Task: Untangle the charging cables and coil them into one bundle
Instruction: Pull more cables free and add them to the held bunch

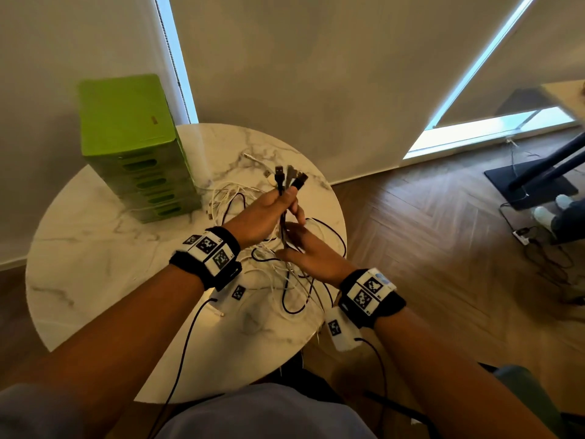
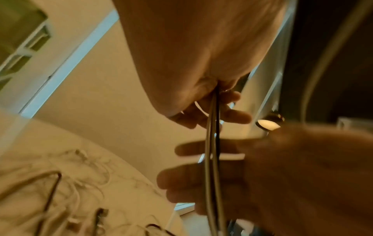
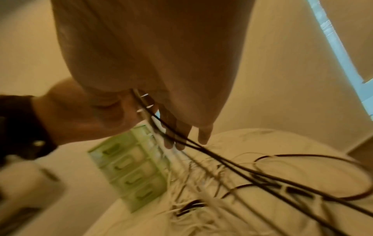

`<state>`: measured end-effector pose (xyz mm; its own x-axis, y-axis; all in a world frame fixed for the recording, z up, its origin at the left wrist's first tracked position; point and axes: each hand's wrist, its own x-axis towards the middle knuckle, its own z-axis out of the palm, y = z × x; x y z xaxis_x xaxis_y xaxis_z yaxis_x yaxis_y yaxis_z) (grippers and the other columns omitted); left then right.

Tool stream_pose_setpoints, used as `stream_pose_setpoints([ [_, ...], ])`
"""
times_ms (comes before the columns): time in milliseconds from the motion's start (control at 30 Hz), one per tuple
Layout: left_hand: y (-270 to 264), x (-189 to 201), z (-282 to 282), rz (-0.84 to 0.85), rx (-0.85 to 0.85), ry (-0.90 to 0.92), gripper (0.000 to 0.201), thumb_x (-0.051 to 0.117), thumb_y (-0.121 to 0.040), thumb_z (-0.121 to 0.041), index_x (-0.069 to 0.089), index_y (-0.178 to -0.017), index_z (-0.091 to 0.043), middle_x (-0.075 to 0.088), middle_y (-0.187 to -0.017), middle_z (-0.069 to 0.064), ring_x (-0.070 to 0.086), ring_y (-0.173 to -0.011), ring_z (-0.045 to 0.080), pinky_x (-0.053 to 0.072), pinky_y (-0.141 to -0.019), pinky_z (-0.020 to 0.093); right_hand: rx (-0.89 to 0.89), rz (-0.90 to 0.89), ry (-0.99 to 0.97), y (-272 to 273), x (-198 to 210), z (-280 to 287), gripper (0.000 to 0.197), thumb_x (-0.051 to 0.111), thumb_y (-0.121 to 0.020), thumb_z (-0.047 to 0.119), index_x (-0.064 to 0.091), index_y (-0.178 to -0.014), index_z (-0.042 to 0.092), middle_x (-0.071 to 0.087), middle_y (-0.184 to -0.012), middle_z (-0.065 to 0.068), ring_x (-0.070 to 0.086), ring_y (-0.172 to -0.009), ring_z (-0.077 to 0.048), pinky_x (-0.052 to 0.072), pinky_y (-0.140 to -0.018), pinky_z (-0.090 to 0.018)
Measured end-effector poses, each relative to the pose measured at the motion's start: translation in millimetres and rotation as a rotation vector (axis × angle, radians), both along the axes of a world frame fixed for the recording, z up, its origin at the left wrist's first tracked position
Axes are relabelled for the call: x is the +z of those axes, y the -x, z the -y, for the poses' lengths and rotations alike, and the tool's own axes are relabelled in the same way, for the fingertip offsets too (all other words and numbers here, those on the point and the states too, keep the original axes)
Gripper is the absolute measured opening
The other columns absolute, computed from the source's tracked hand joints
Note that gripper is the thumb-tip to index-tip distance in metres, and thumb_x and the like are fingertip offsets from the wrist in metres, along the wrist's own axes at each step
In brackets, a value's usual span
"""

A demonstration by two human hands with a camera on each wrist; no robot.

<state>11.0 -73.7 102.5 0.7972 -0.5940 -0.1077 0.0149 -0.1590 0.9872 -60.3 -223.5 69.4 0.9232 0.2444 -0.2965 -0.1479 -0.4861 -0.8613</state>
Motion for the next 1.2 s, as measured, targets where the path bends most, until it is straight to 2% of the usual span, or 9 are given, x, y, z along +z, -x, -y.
stream_pose_setpoints([
  [67,-1,0,-7,0.235,-0.037,-0.150,0.041,0.034,-0.108,-0.037,0.063,-0.094,-0.013,0.069,-0.095,-0.008,0.062,-0.094,-0.001,0.047,-0.086,0.023,-0.035,0.031,-0.069,0,9,-23,0.034,0.056,-0.100,0.020,0.046,-0.132,0.010,0.064,-0.124,-0.008,0.062,-0.113,-0.021,0.049,-0.103,-0.043],
  [167,-4,-4,-25,0.419,0.008,-0.250,0.039,0.039,-0.107,-0.039,0.071,-0.101,-0.017,0.063,-0.102,-0.018,0.057,-0.100,-0.008,0.043,-0.091,0.025,-0.141,-0.038,-0.261,6,17,-48,0.009,0.044,-0.104,0.018,0.049,-0.110,0.012,0.055,-0.088,-0.001,0.053,-0.079,-0.015,0.049,-0.083,-0.040],
  [333,5,-16,-57,0.013,0.070,0.066,0.066,0.022,-0.102,-0.054,0.065,-0.108,-0.004,0.071,-0.108,0.006,0.065,-0.105,0.022,0.050,-0.097,0.040,-0.132,-0.258,-0.601,4,27,-75,0.016,0.050,-0.090,0.023,0.038,-0.080,0.020,0.032,-0.069,0.004,0.029,-0.063,-0.010,0.026,-0.065,-0.032],
  [567,56,-57,-84,-0.614,0.124,0.315,0.096,-0.012,-0.089,-0.072,0.064,-0.108,-0.016,0.058,-0.110,0.019,0.057,-0.105,0.036,0.045,-0.105,0.052,-0.010,-0.421,-0.826,-22,56,-107,0.023,0.058,-0.067,0.011,0.037,-0.068,0.018,0.034,-0.065,0.003,0.033,-0.060,-0.010,0.032,-0.063,-0.027],
  [733,73,-76,-110,-0.538,0.118,0.366,0.099,0.037,-0.044,-0.106,0.051,-0.067,-0.011,0.051,-0.065,0.012,0.064,-0.081,0.032,0.052,-0.083,0.033,0.123,-0.389,-0.687,-45,70,-132,0.025,0.051,-0.077,0.014,0.027,-0.075,0.021,0.021,-0.071,-0.002,0.028,-0.062,-0.017,0.035,-0.071,-0.033],
  [833,79,-73,-140,-0.469,0.344,0.408,0.091,0.059,-0.044,-0.098,0.040,-0.073,-0.014,0.039,-0.055,-0.006,0.048,-0.056,0.019,0.053,-0.071,0.033,0.117,-0.437,-0.755,-52,73,-154,0.016,0.046,-0.082,0.014,0.034,-0.074,0.019,0.026,-0.068,-0.002,0.038,-0.065,-0.021,0.039,-0.085,-0.039],
  [1000,90,-88,-210,0.291,0.735,-0.404,0.057,0.063,-0.087,-0.060,0.058,-0.089,-0.003,0.059,-0.070,0.007,0.054,-0.062,0.017,0.049,-0.064,0.035,0.237,-0.454,-0.757,-46,80,-200,0.030,0.040,-0.095,0.011,0.052,-0.068,0.011,0.051,-0.066,-0.005,0.061,-0.079,-0.028,0.042,-0.095,-0.043],
  [1100,105,-92,-238,0.324,0.978,-0.509,0.047,0.057,-0.092,-0.055,0.066,-0.101,-0.010,0.070,-0.085,0.006,0.065,-0.077,0.025,0.053,-0.074,0.042,0.376,-0.439,-0.752,-31,81,-230,0.033,0.040,-0.095,0.011,0.052,-0.065,0.011,0.056,-0.060,-0.002,0.063,-0.082,-0.027,0.040,-0.099,-0.045],
  [1200,125,-80,-241,0.036,0.893,-0.436,0.034,0.061,-0.094,-0.053,0.063,-0.082,-0.021,0.064,-0.075,-0.003,0.060,-0.068,0.015,0.051,-0.073,0.036,0.464,-0.389,-0.747,-23,86,-256,0.023,0.049,-0.088,0.015,0.042,-0.066,0.013,0.041,-0.058,0.000,0.058,-0.071,-0.025,0.044,-0.099,-0.049],
])
